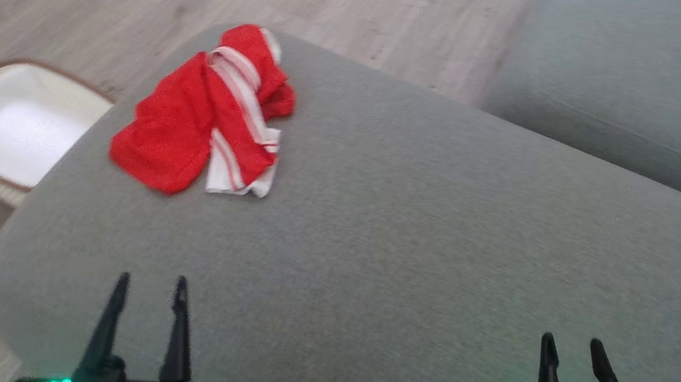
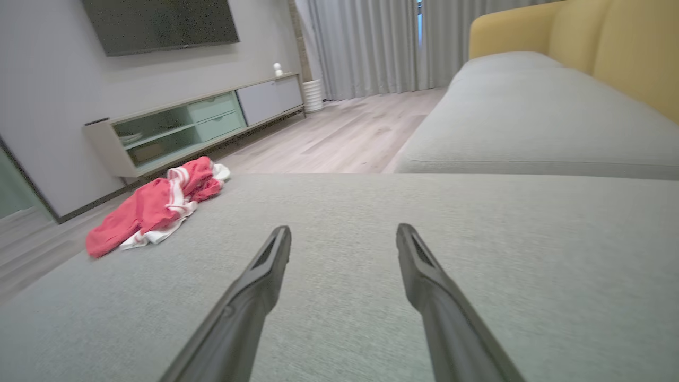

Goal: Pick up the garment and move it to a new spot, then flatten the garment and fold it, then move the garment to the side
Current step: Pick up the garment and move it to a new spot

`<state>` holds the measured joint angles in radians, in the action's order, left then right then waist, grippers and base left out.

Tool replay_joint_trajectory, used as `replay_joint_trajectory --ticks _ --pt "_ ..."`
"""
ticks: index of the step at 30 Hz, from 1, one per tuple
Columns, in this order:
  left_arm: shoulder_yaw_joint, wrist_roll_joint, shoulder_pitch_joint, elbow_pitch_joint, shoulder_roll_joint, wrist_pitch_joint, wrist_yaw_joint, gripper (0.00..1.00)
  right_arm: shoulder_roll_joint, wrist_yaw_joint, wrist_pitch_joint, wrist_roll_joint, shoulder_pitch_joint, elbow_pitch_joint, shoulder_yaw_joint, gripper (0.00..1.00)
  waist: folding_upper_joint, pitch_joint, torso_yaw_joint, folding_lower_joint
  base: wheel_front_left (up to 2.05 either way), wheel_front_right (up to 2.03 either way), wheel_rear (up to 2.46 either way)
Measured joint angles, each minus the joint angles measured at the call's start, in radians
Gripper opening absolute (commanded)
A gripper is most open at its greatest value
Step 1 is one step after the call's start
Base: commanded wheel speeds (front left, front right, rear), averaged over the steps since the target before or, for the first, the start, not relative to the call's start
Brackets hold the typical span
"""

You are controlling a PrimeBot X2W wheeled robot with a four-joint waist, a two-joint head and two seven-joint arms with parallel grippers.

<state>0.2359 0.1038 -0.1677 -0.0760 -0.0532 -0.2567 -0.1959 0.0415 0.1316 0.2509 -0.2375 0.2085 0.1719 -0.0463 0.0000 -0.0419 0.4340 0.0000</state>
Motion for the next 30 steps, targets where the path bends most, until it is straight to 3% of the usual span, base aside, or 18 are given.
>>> replay_joint_trajectory --ticks 9,17,20,24,27,30 --pt "-0.037 0.001 -0.002 0.038 0.0 0.0 -0.033 1.0 0.0 0.0 0.0 0.019 -0.062 0.003 -0.014 1.0 0.0 0.056 0.072 0.0002 0.0 0.0 0.0" --pt "-0.113 -0.026 0.043 0.099 -0.034 0.0 0.012 1.0 0.025 0.0 0.0 0.064 -0.052 -0.027 -0.008 1.0 0.0 0.091 0.083 -0.0002 0.0 0.0 0.0" --pt "-0.166 -0.026 0.173 0.15 -0.062 0.0 0.029 1.0 0.093 0.0 0.0 0.075 -0.073 -0.049 -0.021 1.0 0.0 0.142 0.078 -0.0001 0.0 0.0 0.0" --pt "-0.185 -0.003 0.394 0.128 -0.086 -0.001 0.087 1.0 0.174 0.0 0.0 0.075 -0.157 -0.089 -0.023 1.0 0.0 0.242 0.055 0.0001 0.0 0.0 0.0" --pt "-0.192 0.035 0.551 0.016 -0.097 0.007 0.134 1.0 0.228 0.0 0.0 0.074 -0.218 -0.116 -0.024 1.0 0.0 0.325 0.031 0.0004 0.0 0.0 0.0" --pt "-0.18 0.06 0.711 -0.128 -0.108 0.103 0.179 1.0 0.276 0.0 0.0 0.071 -0.255 -0.149 -0.023 1.0 -0.0001 0.4 0.008 0.0004 0.0 0.0 0.0"
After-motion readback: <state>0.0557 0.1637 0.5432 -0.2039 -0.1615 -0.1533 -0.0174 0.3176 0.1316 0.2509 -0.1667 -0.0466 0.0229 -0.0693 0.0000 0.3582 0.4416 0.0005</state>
